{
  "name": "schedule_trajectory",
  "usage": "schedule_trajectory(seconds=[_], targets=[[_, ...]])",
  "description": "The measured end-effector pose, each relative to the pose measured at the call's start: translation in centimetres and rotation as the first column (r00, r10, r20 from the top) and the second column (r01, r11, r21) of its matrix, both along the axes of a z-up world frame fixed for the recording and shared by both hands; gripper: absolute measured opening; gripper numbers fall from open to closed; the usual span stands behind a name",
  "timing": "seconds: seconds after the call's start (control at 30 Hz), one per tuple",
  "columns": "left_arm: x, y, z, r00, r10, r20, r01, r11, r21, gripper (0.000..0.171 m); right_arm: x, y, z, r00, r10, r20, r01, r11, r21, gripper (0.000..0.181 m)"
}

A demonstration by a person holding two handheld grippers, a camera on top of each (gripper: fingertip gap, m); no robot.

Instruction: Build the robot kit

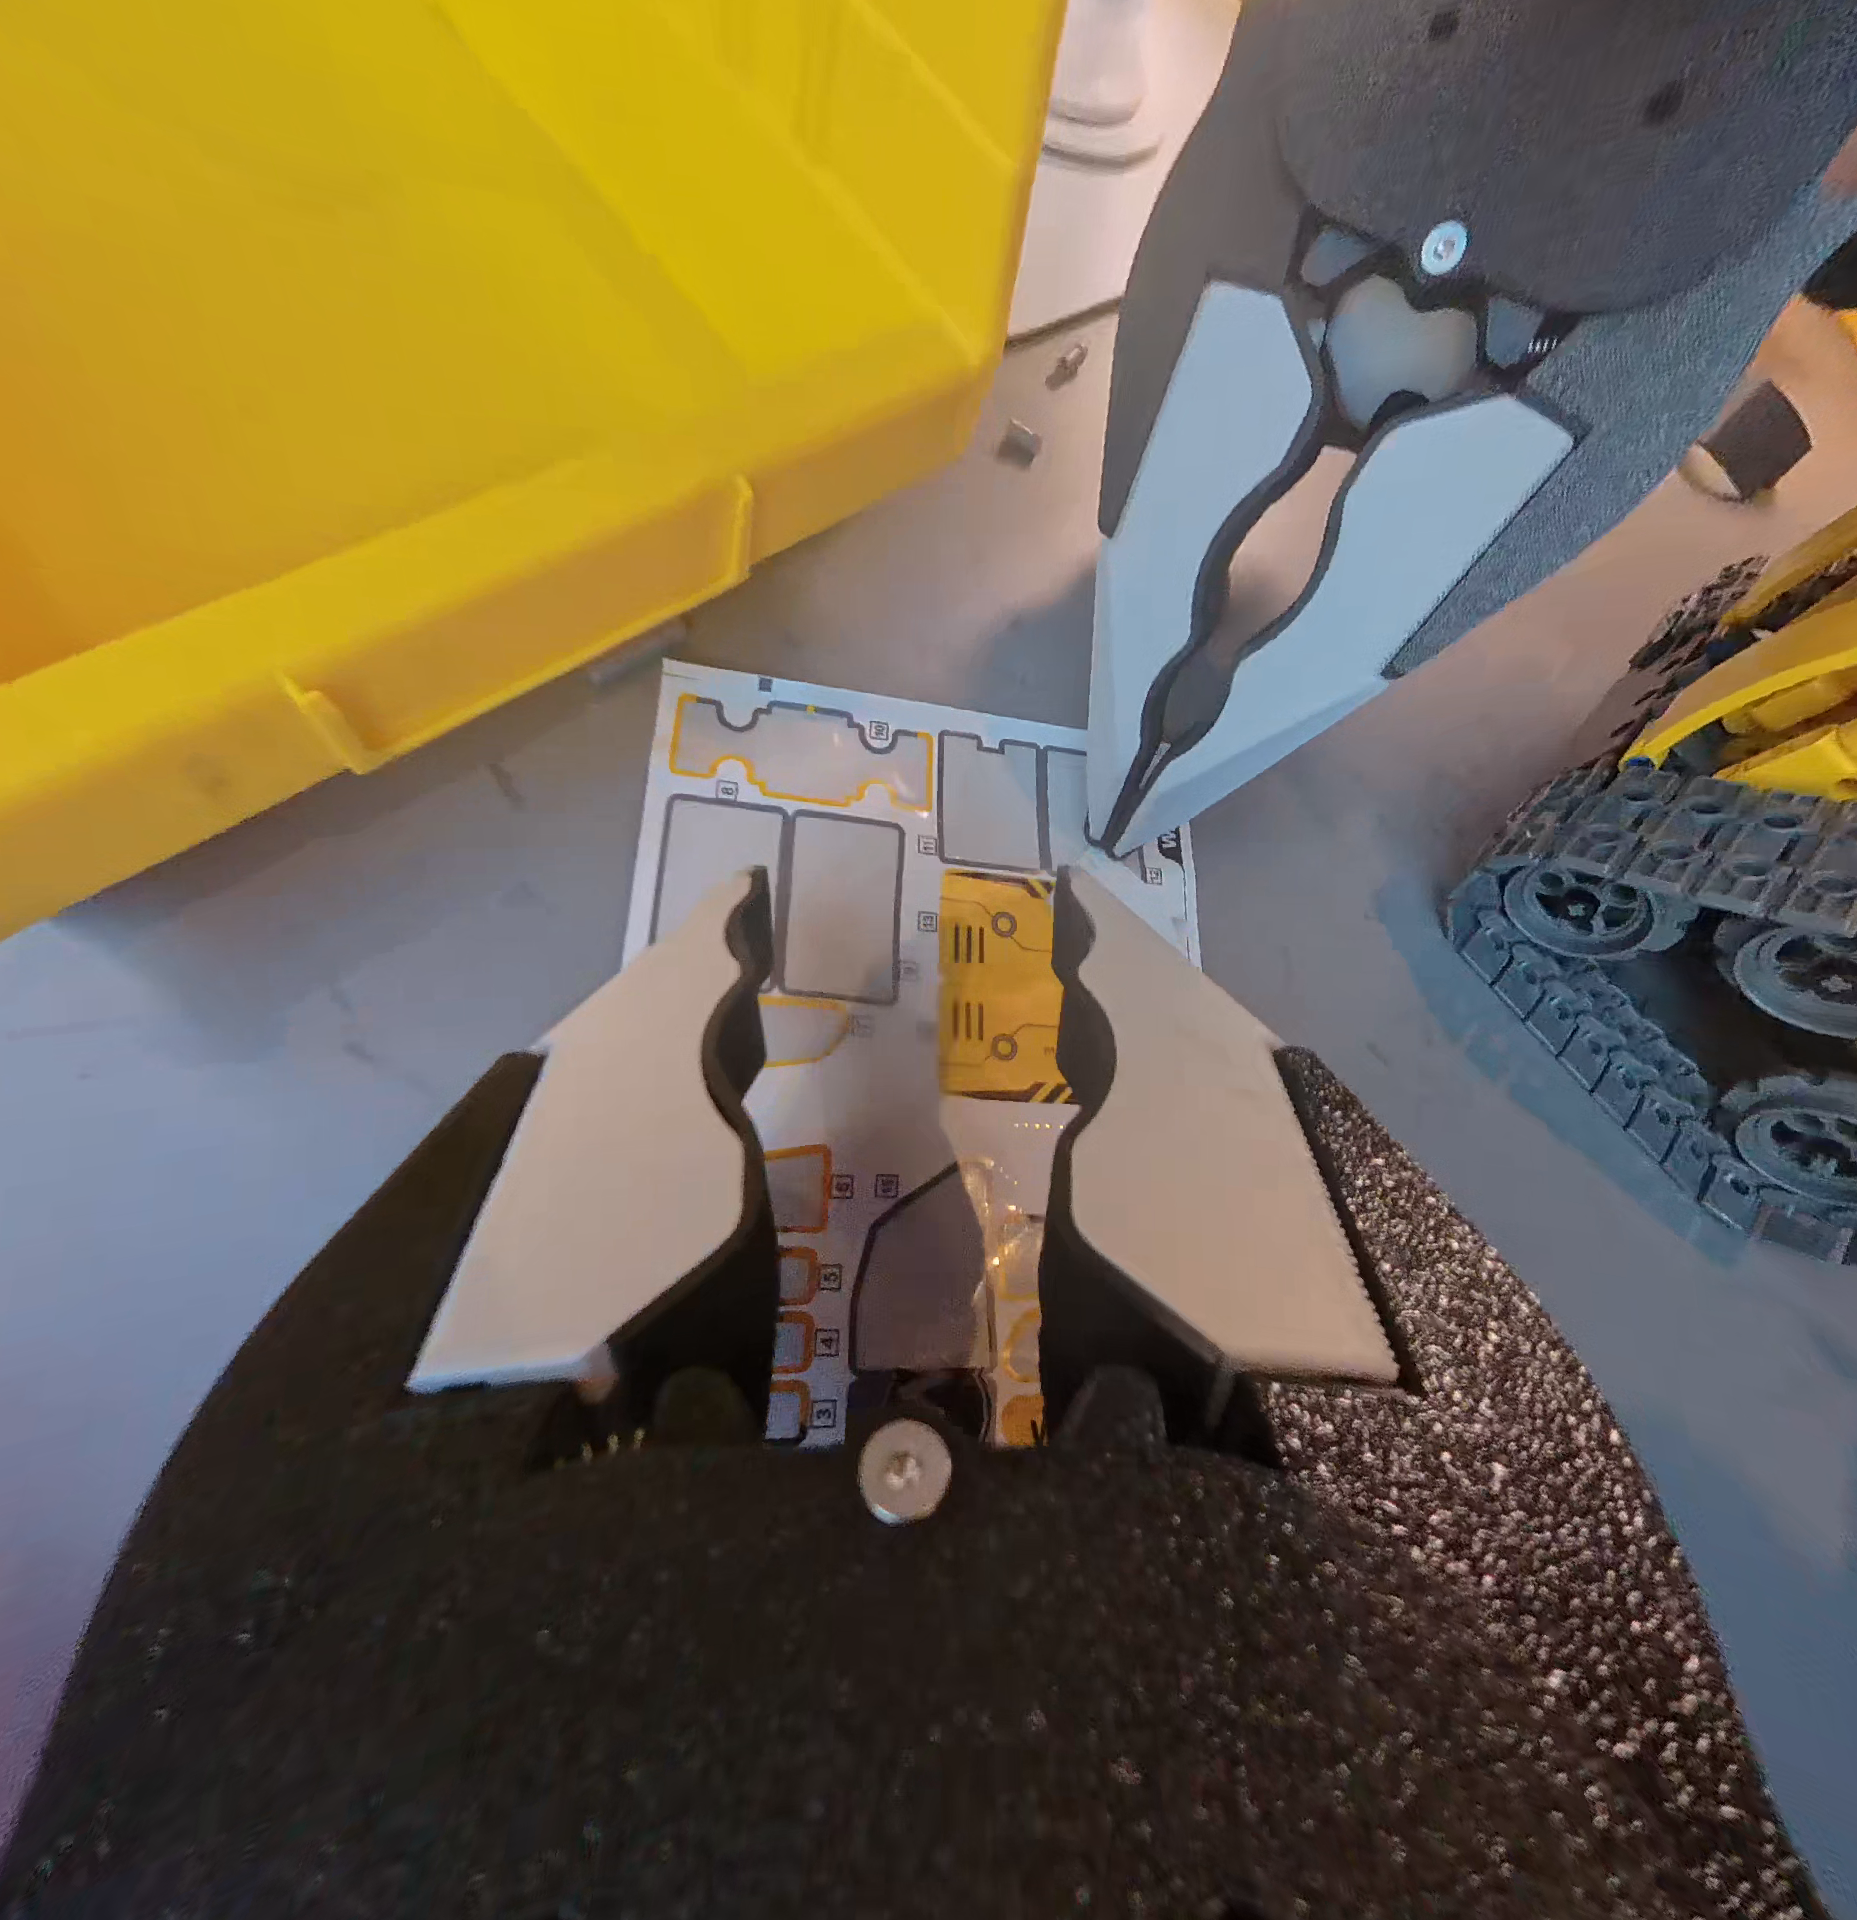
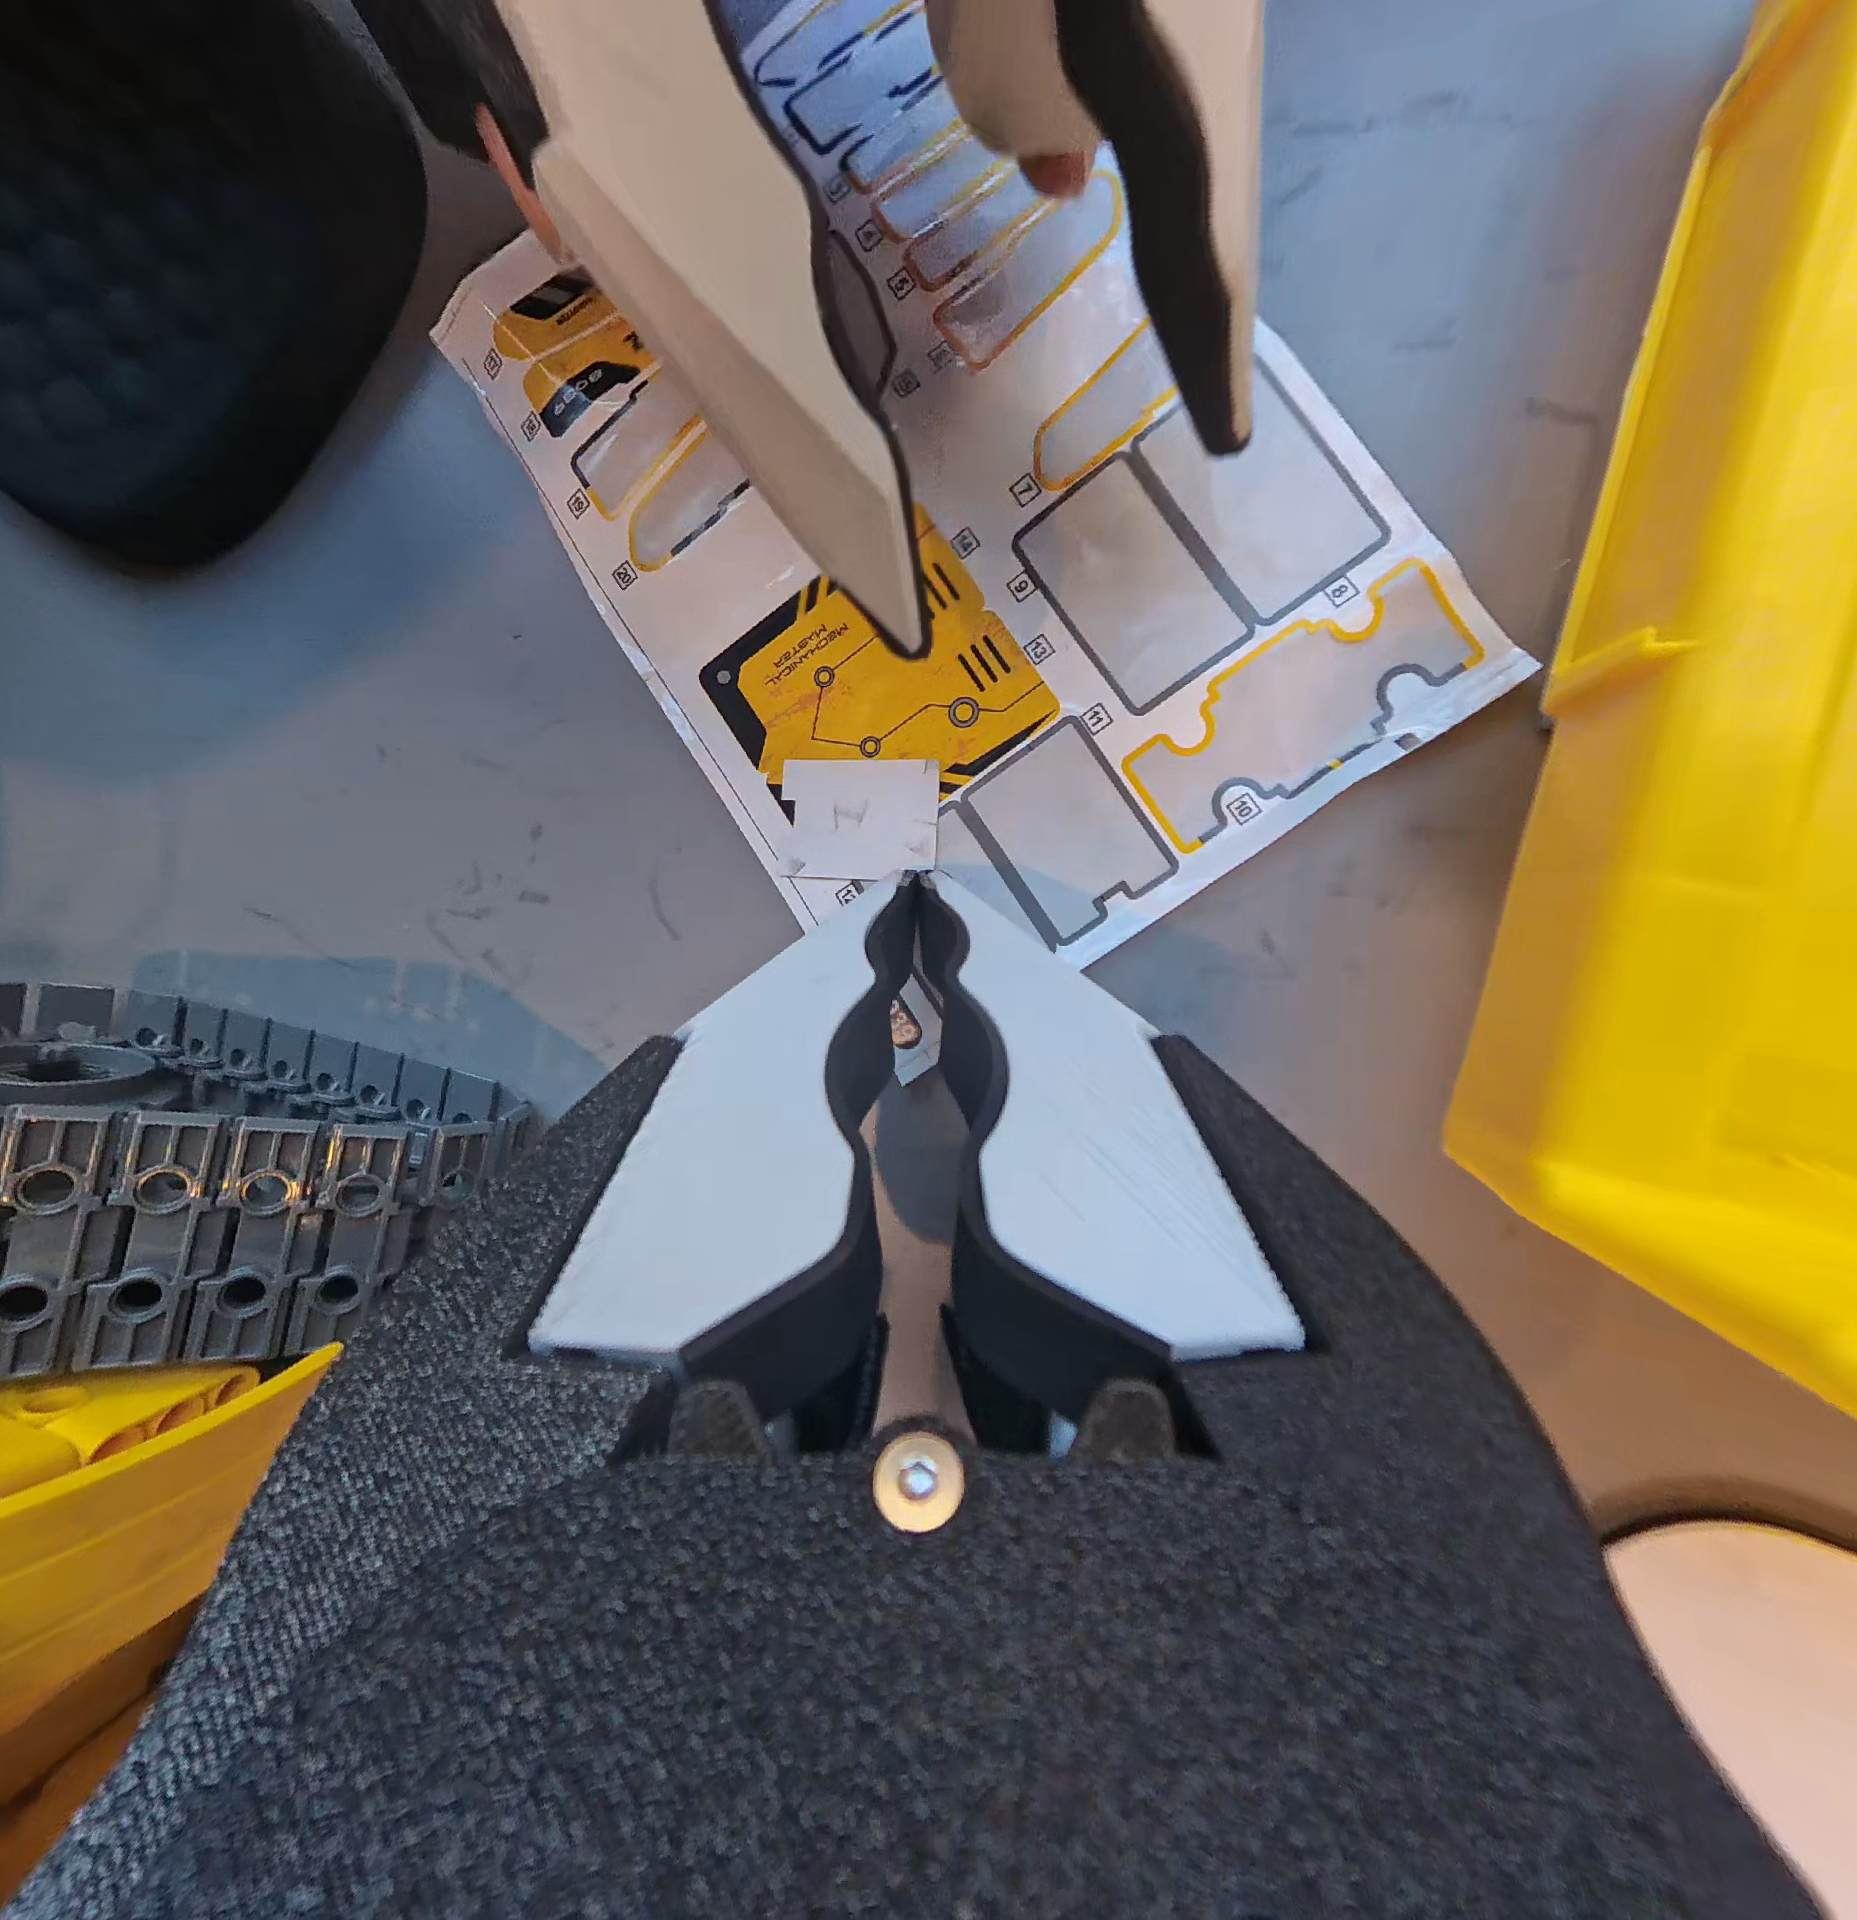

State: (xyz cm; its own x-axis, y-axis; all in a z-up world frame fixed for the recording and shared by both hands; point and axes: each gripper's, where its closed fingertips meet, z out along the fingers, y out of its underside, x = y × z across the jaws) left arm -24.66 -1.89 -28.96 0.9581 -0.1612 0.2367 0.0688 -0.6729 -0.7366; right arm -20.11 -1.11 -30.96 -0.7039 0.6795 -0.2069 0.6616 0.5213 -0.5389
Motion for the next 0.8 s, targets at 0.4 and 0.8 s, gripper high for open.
schedule_trajectory(seconds=[0.4, 0.8], targets=[[0.2, -0.6, -2.0, 0.98, -0.056, -0.189, 0.048, 0.998, -0.047, 0.053, 0.6, 0.6, 2.1, 0.992, -0.061, -0.114, 0.044, 0.988, -0.147, 0.014], [1.8, -1.1, 9.0, 0.999, 0.008, -0.041, 0.011, 0.899, 0.438, 0.06, 8.4, 8.2, 15.9, 0.681, -0.482, -0.551, 0.4, 0.875, -0.272, 0.018]])
